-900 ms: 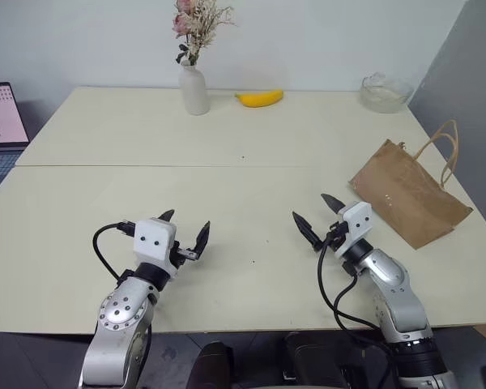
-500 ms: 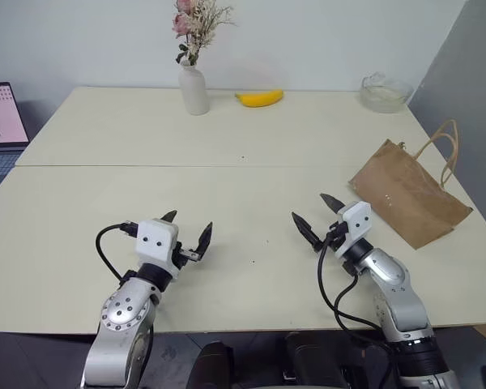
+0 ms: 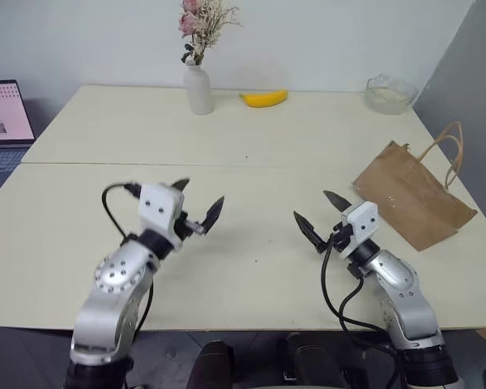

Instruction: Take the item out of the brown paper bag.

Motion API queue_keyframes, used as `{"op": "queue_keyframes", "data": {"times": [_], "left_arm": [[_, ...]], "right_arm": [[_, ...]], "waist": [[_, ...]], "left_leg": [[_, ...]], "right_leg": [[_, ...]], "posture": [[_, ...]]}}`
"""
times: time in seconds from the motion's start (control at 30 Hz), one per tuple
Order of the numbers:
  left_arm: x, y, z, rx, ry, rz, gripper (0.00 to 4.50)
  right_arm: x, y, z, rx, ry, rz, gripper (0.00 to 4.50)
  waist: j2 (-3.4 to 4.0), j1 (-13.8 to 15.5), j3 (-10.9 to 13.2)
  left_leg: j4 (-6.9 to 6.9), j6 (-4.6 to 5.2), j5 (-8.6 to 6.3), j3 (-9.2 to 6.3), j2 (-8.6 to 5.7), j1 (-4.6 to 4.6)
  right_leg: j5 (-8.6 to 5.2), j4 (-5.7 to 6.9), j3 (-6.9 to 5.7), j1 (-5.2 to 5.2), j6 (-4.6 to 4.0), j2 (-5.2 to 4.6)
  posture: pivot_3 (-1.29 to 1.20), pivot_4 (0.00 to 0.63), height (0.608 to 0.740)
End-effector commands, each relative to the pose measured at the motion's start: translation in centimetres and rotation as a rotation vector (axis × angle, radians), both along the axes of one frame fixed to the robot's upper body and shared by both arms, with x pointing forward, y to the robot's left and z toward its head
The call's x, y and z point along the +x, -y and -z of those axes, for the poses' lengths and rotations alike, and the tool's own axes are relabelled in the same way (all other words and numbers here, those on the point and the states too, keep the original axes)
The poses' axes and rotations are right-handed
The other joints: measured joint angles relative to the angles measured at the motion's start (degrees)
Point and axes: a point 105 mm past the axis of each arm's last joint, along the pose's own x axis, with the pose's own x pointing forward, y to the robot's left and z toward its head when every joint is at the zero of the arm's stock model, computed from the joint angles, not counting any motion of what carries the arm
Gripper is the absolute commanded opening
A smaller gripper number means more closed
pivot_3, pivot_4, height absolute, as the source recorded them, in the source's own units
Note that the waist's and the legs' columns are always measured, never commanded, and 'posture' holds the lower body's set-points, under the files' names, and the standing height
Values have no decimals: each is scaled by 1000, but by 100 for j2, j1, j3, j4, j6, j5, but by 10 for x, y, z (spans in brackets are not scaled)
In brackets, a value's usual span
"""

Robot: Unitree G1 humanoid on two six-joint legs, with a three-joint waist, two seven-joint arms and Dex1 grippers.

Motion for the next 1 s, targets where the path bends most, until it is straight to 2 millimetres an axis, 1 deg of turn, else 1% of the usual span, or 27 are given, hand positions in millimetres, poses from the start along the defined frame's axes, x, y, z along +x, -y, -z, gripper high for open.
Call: {"op": "queue_keyframes", "data": {"times": [0.03,0.1,0.17,0.23,0.37,0.47,0.57,0.67,0.8,0.9,1.0], "left_arm": [[-7,28,-22,-6,8,254,4303],[-10,40,-28,17,-9,367,4303],[-15,53,-32,45,-25,496,4303],[-17,60,-34,59,-39,567,4303],[-23,72,-31,116,-63,691,4303],[-25,77,-28,125,-66,715,4303],[-26,81,-24,113,-71,716,4303],[-30,81,-19,116,-80,716,4303],[-32,80,-17,115,-83,708,4303],[-35,79,-15,112,-87,705,4303],[-37,79,-15,97,-91,699,4303]], "right_arm": [[-17,8,-37,-18,144,60,4500],[-24,15,-53,-24,197,103,4500],[-29,26,-75,-26,263,172,4500],[-32,37,-91,-35,308,233,4500],[-27,79,-126,-20,372,431,4500],[-16,105,-137,40,319,526,4500],[-1,124,-140,49,248,556,4500],[21,146,-131,10,106,592,4500],[38,171,-135,41,16,659,4500],[47,183,-135,55,-36,682,4500],[57,188,-125,71,-142,657,4500]], "waist": [[0,-10,1],[1,-26,1],[1,-36,1],[1,-38,1],[1,-51,1],[1,-50,1],[2,-50,1],[2,-54,2],[3,-51,2],[5,-54,3],[4,-51,3]], "left_leg": [[-1,0,0,2,-2,-3],[-2,0,0,4,-2,-7],[-2,-1,0,6,-3,-8],[-2,-2,0,4,-3,-7],[-1,-3,2,4,-4,0],[-1,-3,2,5,-3,3],[-2,-3,2,6,-2,0],[-4,-1,1,9,-5,-3],[-5,0,1,11,-6,-4],[-7,1,1,12,-5,-5],[-9,1,1,11,-4,-7]], "right_leg": [[0,-1,1,-1,0,0],[-1,-8,3,-3,1,2],[-1,-8,5,-4,2,2],[-1,-7,3,-4,2,3],[0,1,4,-2,2,6],[0,4,5,-1,1,7],[-1,2,9,-3,1,6],[-1,-2,11,-3,0,6],[-1,-5,13,-4,0,6],[-1,-5,14,-6,0,8],[-1,-8,13,-5,0,8]], "posture": [[0,150,740],[0,150,740],[0,150,740],[0,150,740],[0,150,740],[0,150,740],[0,150,740],[0,150,740],[0,150,740],[0,150,740],[0,150,740]]}}
